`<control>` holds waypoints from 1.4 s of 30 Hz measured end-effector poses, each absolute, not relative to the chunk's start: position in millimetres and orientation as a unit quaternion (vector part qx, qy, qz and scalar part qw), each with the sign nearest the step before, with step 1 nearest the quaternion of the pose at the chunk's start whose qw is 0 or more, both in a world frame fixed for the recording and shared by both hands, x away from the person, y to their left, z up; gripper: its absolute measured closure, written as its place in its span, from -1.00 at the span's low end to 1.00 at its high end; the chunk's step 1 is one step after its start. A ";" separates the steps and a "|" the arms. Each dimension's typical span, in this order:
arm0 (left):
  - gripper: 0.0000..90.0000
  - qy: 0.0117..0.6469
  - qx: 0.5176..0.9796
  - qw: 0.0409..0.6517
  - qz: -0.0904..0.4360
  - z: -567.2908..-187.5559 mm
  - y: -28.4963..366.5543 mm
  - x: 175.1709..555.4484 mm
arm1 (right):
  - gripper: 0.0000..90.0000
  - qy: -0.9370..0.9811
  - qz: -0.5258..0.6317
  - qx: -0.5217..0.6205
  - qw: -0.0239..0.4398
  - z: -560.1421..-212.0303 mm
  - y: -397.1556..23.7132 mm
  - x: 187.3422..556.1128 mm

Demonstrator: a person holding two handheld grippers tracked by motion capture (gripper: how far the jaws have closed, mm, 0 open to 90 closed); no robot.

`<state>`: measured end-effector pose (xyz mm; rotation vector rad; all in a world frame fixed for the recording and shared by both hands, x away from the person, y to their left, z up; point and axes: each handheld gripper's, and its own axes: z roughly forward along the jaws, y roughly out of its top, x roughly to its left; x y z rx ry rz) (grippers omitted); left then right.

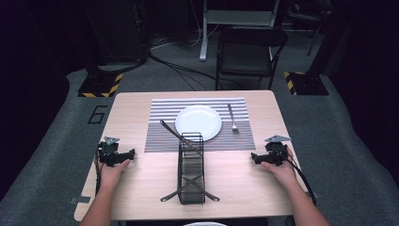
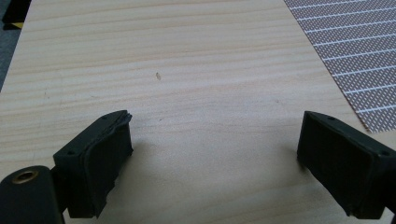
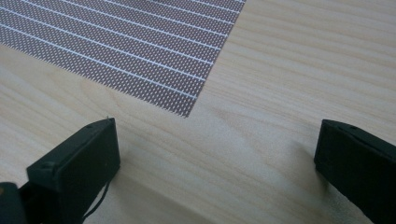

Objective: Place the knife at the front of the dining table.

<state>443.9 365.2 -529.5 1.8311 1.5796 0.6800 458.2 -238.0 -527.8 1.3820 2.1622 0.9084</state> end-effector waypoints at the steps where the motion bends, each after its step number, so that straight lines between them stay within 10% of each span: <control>1: -0.78 0.598 0.693 0.310 0.257 -529.5 365.1 443.9 | -1.00 0.777 0.326 0.496 0.208 -527.8 -238.0 458.3; 22: -0.64 0.596 0.691 0.315 0.262 -528.9 362.8 442.8 | -1.00 0.778 0.327 0.494 0.207 -527.8 -238.3 458.3; 42: -0.11 0.579 0.700 0.350 0.231 -494.6 329.2 431.3 | -1.00 0.778 0.328 0.495 0.207 -527.9 -238.4 457.8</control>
